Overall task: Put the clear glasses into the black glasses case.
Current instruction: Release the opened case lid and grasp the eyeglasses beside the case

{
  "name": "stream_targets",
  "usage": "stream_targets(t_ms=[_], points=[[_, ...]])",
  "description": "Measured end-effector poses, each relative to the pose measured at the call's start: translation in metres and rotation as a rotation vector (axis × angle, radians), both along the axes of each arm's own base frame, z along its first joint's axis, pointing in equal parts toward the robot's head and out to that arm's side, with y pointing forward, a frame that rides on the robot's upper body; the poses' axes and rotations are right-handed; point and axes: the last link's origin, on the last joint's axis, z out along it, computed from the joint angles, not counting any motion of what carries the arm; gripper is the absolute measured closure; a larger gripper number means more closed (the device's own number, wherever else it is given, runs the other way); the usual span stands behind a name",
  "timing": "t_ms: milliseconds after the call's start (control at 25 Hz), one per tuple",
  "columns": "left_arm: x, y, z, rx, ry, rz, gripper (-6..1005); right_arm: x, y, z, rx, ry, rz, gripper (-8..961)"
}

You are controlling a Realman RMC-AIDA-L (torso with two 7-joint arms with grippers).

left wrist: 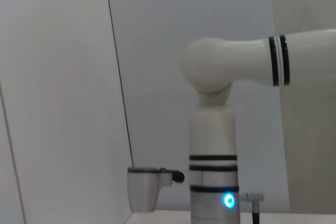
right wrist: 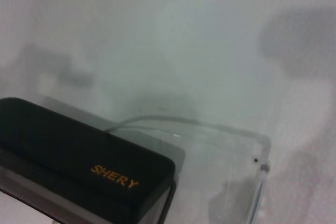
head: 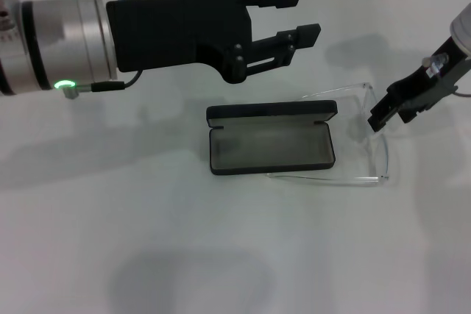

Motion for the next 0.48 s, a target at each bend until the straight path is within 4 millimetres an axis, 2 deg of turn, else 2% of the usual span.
stream_targets(t_ms=[480], points=[[-0.0027, 0.0, -0.0016, -0.007, -0.021, 0.002, 525, 0.0006, -0.0001, -0.0108, -0.015, -0.021, 0.005, 408]])
